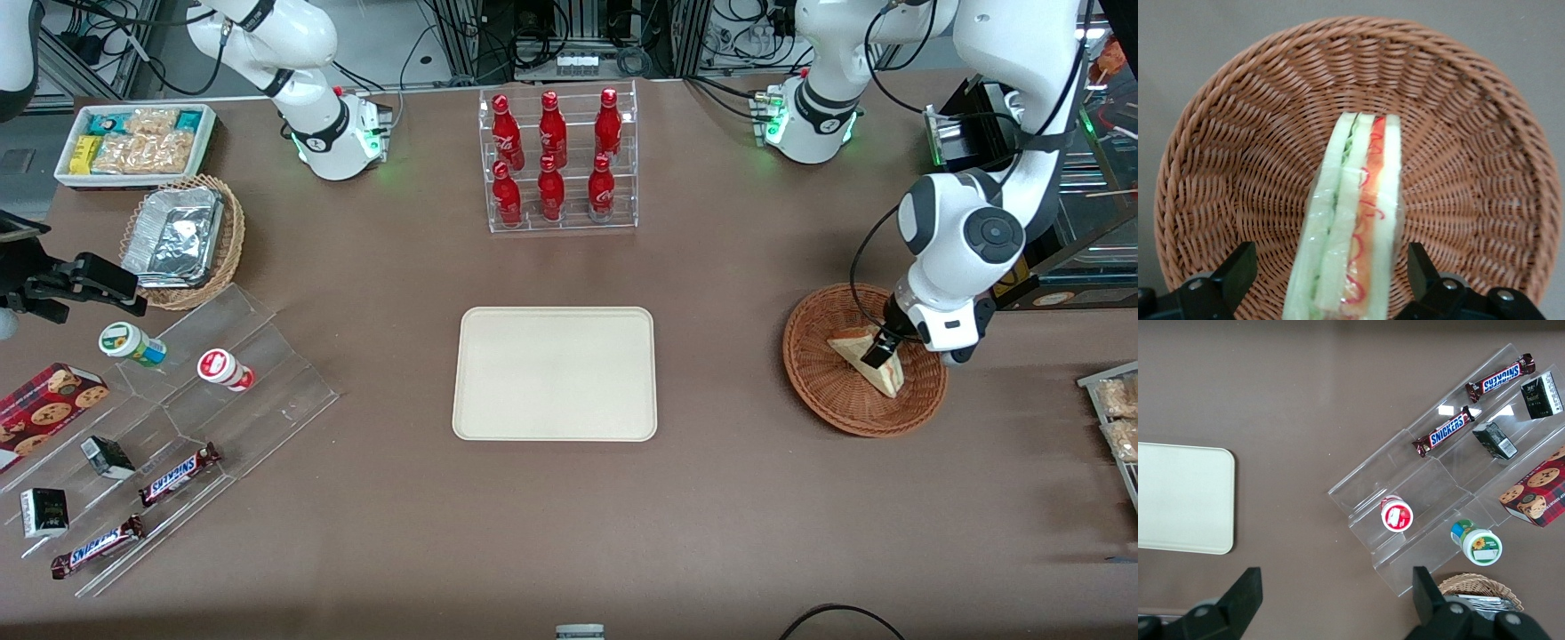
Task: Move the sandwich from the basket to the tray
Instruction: 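Close the left gripper on the wrapped sandwich's edge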
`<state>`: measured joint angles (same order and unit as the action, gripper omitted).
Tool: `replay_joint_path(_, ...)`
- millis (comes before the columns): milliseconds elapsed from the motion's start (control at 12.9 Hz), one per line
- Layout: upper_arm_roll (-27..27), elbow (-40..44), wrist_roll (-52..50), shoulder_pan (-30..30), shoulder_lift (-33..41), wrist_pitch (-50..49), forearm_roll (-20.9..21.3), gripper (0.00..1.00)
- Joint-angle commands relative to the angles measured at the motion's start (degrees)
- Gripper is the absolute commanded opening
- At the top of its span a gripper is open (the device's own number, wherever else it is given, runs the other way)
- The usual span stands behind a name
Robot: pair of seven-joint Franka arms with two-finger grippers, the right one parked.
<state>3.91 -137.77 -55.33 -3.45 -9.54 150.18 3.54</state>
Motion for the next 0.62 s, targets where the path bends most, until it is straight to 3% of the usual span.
replay_joint_path(0,0.0,-0.7,-1.5,0.0,0.4,1.3,-0.1,0.88)
replay_joint_path(78,0.0,-0.5,-3.1,0.1,0.4,1.0,-0.1,0.51)
replay_joint_path(233,0.0,0.0,-3.1,0.1,0.8,0.7,-0.1,0.00)
replay_joint_path(388,-0.1,1.2,-3.5,-0.5,1.9,-0.4,0.0,0.00)
replay_joint_path(544,-0.6,5.4,-3.2,-1.9,3.7,-9.1,0.2,0.00)
